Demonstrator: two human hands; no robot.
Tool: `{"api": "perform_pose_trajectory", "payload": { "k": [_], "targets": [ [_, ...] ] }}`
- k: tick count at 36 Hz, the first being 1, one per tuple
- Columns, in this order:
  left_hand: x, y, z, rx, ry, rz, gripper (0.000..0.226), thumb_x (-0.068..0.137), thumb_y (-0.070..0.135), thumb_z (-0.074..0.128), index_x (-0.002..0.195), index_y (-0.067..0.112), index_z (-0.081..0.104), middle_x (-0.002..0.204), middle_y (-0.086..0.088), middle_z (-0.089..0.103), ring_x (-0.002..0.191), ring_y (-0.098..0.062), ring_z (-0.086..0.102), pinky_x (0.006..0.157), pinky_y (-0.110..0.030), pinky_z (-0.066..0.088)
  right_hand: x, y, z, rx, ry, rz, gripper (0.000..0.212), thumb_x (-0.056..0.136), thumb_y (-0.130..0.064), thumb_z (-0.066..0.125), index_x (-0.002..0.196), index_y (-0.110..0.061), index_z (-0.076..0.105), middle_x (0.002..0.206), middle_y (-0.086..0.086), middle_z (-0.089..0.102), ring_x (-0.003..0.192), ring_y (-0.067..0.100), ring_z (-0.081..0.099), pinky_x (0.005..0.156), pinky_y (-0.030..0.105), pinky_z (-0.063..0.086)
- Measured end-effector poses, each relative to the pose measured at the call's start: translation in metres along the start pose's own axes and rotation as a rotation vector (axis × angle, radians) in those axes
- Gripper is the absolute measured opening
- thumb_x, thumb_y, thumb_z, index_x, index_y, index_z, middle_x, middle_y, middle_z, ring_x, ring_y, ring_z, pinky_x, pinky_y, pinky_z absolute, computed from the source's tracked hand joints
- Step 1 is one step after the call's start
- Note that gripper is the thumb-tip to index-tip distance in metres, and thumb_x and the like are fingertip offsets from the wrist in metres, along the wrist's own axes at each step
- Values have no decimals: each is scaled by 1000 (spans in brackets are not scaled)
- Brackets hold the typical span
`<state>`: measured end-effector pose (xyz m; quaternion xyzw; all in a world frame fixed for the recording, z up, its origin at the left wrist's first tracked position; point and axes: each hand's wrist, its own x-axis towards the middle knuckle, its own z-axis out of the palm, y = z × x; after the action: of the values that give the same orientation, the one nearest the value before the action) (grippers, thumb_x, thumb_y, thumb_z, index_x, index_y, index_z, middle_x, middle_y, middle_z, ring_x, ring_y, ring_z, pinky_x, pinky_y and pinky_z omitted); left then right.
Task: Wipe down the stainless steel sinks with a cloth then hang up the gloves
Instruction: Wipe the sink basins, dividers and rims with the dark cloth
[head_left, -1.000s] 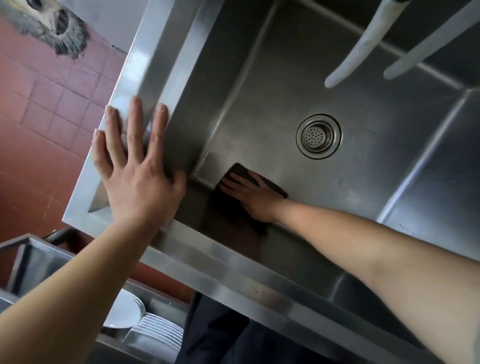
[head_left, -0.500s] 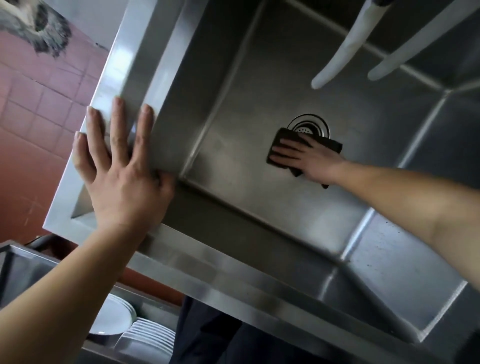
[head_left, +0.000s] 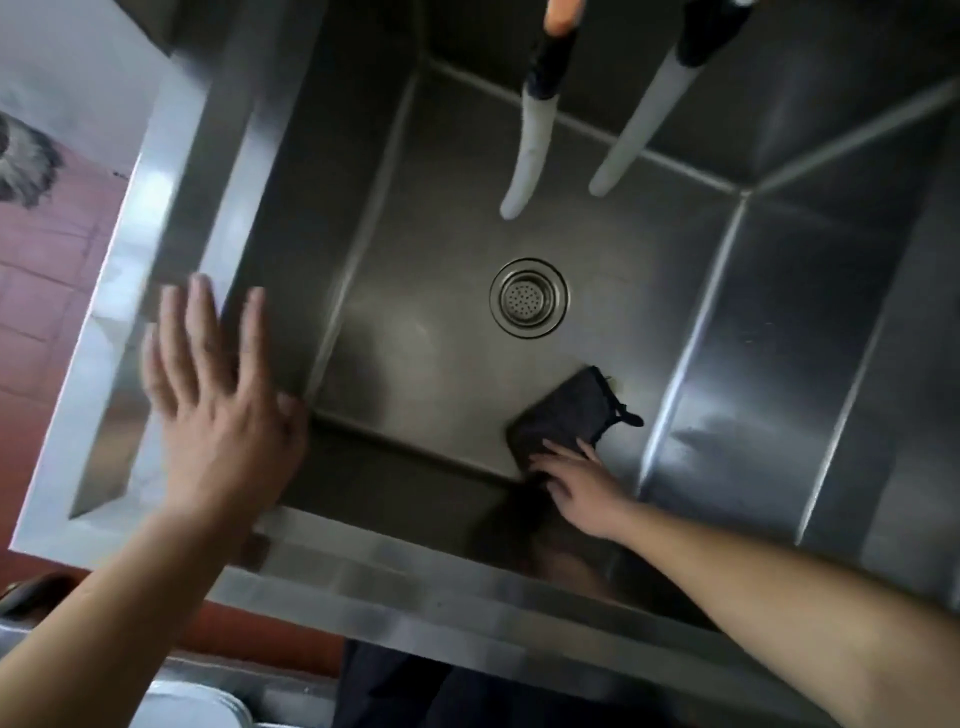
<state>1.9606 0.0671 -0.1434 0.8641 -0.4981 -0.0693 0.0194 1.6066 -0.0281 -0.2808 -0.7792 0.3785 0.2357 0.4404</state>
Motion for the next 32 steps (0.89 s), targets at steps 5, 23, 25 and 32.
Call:
{"api": "perform_pose_trajectory", "payload": {
  "k": [5,23,25,32],
  "targets": [
    [20,83,28,-224,-284,271,58,83,28,53,140,20,54,156,-10,39,149,-31,23,120,-47,16,22,-11,-13,296,489,539,74,94,-50,54,155,-23,21,165,-1,10,151,23,7,123,40,11],
    [66,68,186,-53,-469,-16,66,95,27,46,156,14,24,162,-21,18,146,-43,21,119,-52,24,184,85,-159,-187,799,511,62,99,-41,26,156,-20,15,165,0,13,152,24,6,121,49,10],
    [65,68,195,-100,-513,-38,71,98,26,49,159,19,13,165,-15,5,151,-38,7,123,-51,14,196,84,-177,-293,724,378,62,100,-42,23,157,-22,11,166,-2,9,153,22,2,121,48,9],
    [62,76,207,-56,-425,-106,78,96,31,56,159,19,12,165,-18,5,151,-42,6,123,-42,7,191,34,-121,-721,469,-254,58,101,-39,30,156,-28,17,164,-4,18,152,23,9,123,47,5]
  ]
}}
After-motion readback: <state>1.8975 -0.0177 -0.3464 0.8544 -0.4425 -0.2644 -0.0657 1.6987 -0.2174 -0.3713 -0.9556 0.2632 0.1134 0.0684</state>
